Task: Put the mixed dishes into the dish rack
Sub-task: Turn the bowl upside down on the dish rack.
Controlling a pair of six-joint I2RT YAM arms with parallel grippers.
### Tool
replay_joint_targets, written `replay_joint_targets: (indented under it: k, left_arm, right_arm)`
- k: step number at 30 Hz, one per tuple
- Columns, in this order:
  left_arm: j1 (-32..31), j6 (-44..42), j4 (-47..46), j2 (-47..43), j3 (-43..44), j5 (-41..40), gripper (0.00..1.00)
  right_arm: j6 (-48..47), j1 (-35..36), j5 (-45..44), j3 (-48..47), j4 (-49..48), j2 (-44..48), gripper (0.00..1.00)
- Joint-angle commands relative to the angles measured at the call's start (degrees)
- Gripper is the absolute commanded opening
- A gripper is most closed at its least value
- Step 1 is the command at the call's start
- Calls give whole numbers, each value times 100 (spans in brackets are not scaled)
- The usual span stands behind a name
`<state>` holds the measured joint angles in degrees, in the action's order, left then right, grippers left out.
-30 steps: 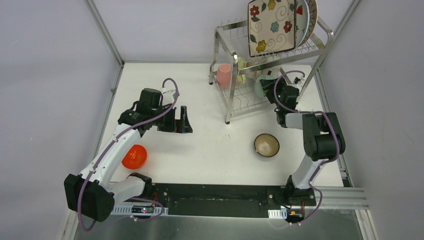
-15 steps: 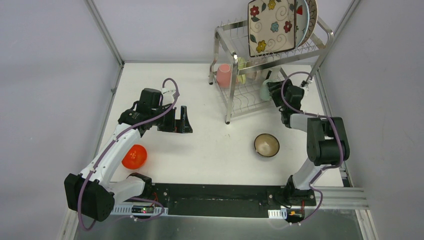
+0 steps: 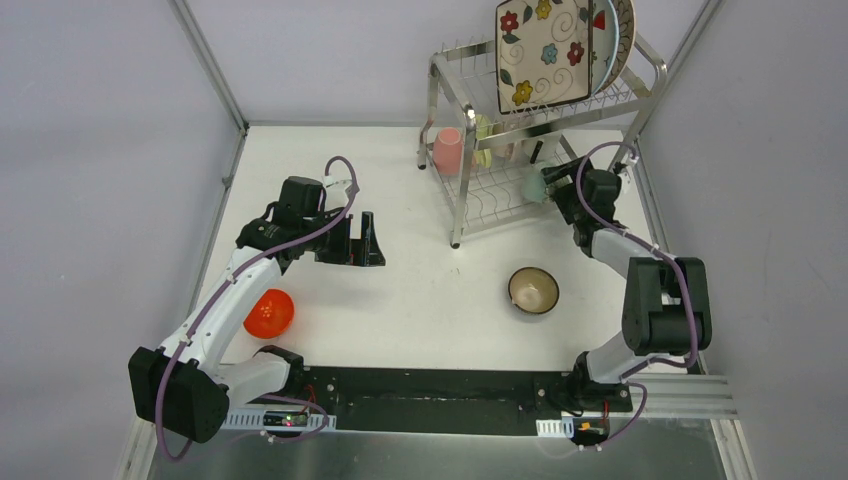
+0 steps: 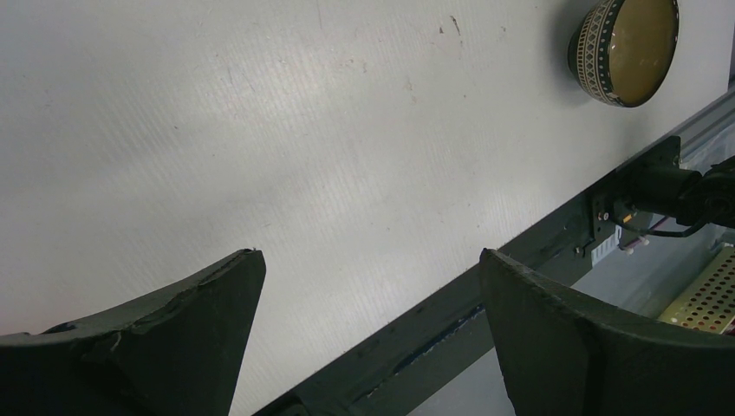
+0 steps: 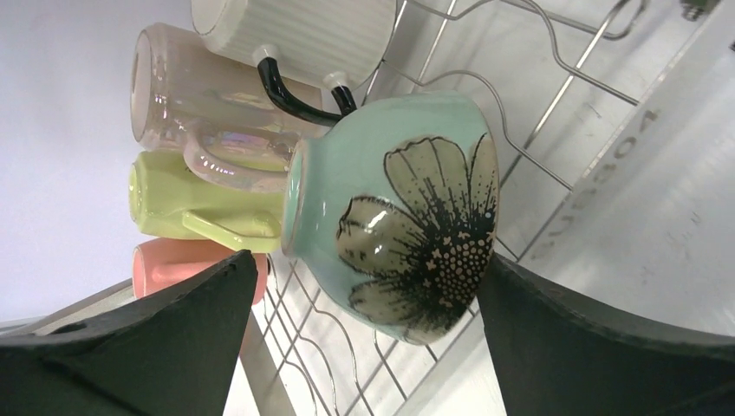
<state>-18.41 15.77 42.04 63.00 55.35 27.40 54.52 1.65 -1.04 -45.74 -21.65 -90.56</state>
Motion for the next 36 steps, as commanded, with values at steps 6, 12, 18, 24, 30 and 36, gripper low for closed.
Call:
replay_joint_targets:
  k: [6, 12, 18, 24, 30, 36]
  left_arm:
    - [-31, -83, -47, -94, -3, 90, 99]
    - [-31, -75, -53, -82, -6, 117, 99]
    - [-31, -74, -52, -77, 0, 125, 99]
    - [-33, -65, -55, -73, -7, 131, 99]
    - [-31, -56, -51, -17, 5, 152, 99]
    - [-31, -65, -53, -16, 2, 110, 99]
  right_arm:
    - [-587, -68, -177, -271, 1692, 733, 90]
    - [-827, -68, -49, -190, 1864, 1004, 77]
    - [-827, -69, 597, -156, 1421, 995, 55]
    - [-401, -47, 1231, -53, 325, 488, 38]
    - [242, 145, 1328, -59, -836, -199, 33]
    - [776, 369, 864, 9, -1686, -757, 30]
